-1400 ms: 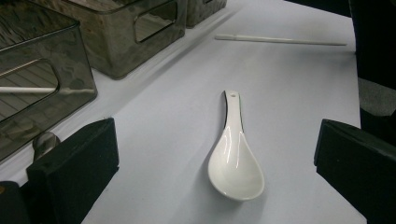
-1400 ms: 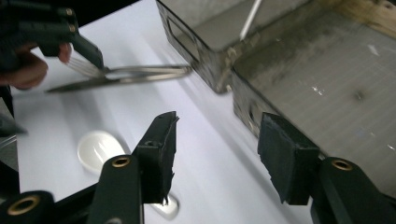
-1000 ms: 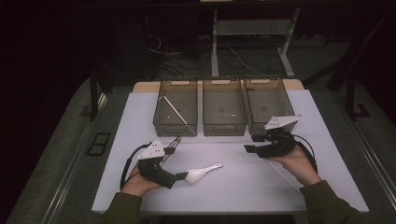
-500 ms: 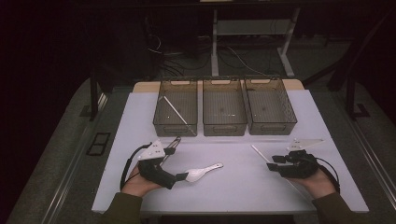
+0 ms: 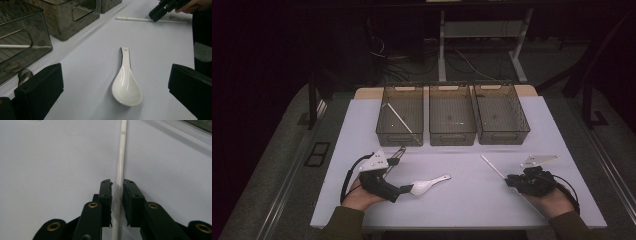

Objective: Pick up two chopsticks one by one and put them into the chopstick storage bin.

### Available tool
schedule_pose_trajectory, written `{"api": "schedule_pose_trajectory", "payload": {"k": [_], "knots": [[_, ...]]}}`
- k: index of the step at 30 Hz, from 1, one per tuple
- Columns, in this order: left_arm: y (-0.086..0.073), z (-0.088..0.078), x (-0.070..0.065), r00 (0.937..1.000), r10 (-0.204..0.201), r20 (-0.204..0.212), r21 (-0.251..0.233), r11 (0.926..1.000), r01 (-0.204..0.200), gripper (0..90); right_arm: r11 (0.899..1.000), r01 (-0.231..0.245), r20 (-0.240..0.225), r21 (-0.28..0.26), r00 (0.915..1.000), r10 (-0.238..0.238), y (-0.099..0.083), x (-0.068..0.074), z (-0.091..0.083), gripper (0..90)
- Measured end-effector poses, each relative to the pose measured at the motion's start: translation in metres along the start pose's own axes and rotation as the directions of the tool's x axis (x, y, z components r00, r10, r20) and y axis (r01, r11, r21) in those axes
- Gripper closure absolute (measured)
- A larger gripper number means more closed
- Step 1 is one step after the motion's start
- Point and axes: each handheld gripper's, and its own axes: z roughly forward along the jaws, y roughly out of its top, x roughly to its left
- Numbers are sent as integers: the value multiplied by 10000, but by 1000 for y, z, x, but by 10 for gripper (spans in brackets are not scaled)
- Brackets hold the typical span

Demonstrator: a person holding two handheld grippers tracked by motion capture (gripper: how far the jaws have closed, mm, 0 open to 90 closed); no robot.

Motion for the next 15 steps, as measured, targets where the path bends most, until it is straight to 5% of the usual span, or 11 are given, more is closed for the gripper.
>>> {"api": "schedule_pose_trajectory", "payload": {"k": [10,15], "knots": [[0,0,0,10000,12,-16,33,10000,-12,0,9995,232,430,212,9988,-241,-3,4,2,834],[0,0,0,10000,43,0,43,10000,-43,0,9998,34,288,190,9996,-39,-3,2,2,845]]}}
